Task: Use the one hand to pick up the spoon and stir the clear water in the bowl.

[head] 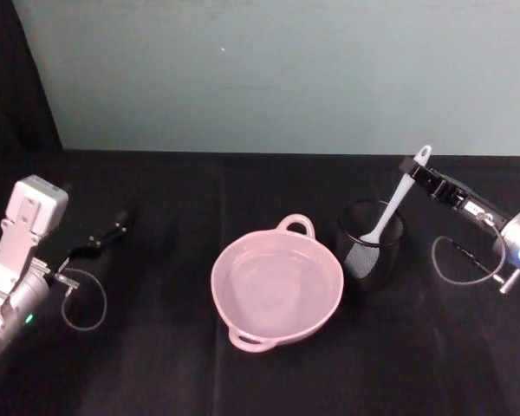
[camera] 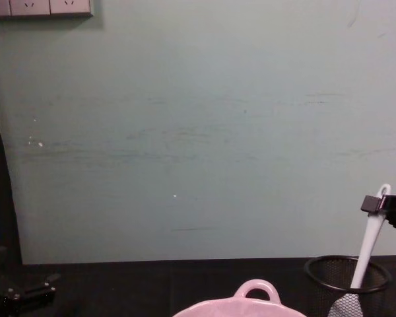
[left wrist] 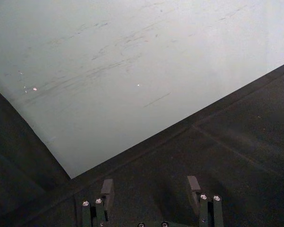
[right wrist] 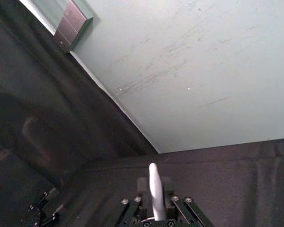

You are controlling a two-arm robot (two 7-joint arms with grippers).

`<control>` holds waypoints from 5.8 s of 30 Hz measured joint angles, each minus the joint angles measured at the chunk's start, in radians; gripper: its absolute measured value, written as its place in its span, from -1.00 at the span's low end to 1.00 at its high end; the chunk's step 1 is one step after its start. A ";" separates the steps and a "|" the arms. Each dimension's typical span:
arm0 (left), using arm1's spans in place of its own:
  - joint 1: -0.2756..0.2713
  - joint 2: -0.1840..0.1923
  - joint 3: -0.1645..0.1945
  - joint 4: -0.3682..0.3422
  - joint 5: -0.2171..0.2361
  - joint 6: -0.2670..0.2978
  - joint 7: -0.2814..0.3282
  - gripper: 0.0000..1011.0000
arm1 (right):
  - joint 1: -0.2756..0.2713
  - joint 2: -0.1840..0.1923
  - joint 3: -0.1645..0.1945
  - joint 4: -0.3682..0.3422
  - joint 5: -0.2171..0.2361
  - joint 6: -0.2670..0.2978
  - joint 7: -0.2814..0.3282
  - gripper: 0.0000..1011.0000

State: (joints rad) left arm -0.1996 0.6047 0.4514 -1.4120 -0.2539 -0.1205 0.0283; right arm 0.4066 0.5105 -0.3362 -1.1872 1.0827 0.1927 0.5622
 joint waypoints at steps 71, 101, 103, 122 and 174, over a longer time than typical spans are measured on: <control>0.000 0.000 0.000 0.000 0.000 0.000 0.000 0.99 | -0.071 0.100 -0.026 -0.513 -0.377 -0.173 -0.089 -0.76; 0.000 0.000 0.000 0.000 0.000 0.000 0.000 0.99 | -0.095 -0.025 -0.184 -0.354 -0.487 -0.249 0.054 -0.76; 0.000 0.000 0.000 0.000 0.000 0.000 0.000 0.99 | -0.080 -0.044 -0.193 -0.326 -0.496 -0.256 0.057 -0.76; 0.000 0.000 0.000 0.000 0.000 0.000 0.000 0.99 | -0.041 -0.115 -0.130 -0.186 -0.612 -0.369 -0.046 -0.75; 0.000 0.000 0.000 0.000 0.000 0.000 0.000 0.99 | -0.053 -0.144 -0.083 -0.177 -0.616 -0.330 -0.038 -0.76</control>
State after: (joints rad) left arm -0.1995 0.6046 0.4514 -1.4120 -0.2539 -0.1205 0.0283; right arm 0.3536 0.3663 -0.4189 -1.3641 0.4665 -0.1373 0.5240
